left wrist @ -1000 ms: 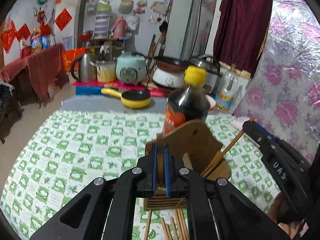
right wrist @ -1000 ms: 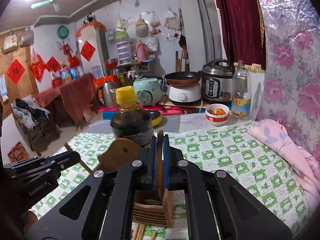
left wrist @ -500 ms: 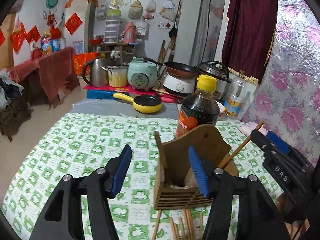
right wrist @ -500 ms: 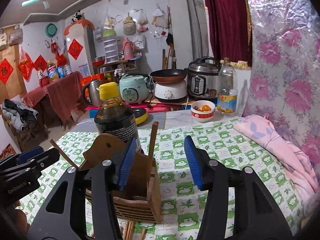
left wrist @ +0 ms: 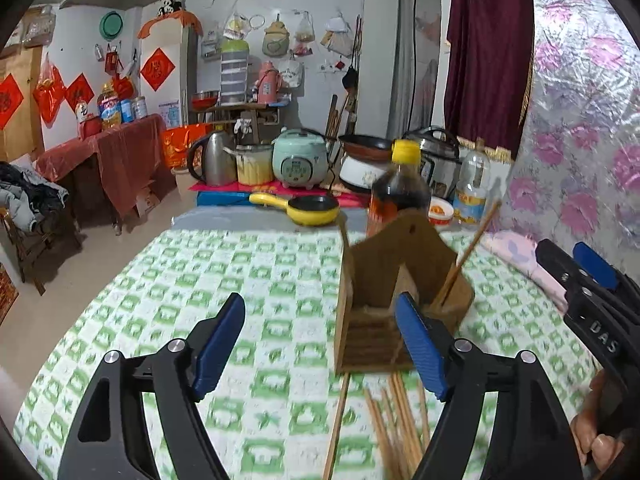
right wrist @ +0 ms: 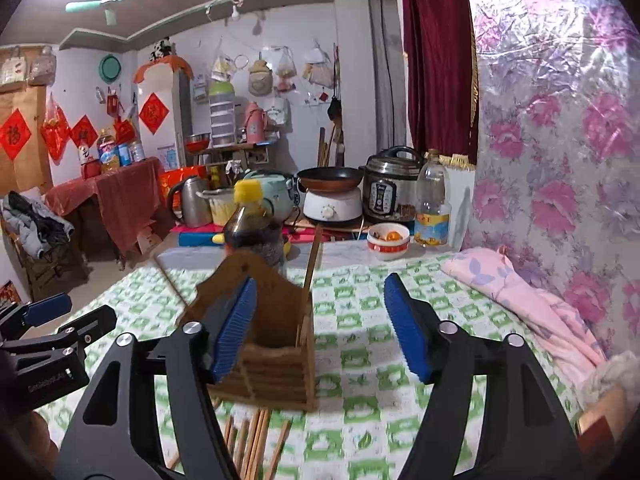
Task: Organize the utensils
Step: 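Move the right tool down to the chopstick pile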
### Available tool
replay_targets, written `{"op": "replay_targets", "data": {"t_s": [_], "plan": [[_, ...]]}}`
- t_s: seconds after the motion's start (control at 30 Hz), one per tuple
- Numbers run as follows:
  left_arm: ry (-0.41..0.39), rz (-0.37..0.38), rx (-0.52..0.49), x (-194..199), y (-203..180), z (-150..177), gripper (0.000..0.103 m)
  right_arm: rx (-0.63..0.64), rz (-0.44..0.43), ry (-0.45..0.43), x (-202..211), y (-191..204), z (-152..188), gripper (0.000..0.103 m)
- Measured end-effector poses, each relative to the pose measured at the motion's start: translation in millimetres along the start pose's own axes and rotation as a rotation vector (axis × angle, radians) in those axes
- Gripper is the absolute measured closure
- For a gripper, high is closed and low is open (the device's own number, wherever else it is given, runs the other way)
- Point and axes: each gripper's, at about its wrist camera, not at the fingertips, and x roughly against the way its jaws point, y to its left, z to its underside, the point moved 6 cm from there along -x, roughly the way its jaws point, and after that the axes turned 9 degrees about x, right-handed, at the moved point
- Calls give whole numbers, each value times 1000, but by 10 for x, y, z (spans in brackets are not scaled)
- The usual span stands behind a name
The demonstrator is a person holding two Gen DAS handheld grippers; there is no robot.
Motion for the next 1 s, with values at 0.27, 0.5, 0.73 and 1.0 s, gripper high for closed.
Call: {"op": "replay_targets", "data": {"t_s": [0.27,0.5,0.73,1.0], "plan": [[94,-53,-82,85,244,791,22,45,-29,89,262,184,680,24],[240,-40,-148,80,394,1396,22,18,-170,337,155,245,1362,21],[356,-22,-164,33,475,1711,22,-33,-281,452,188,280,1703,21],[421,-6,-187,-8,439,1841,22,-30,-368,518,241,372,1901,28]]}}
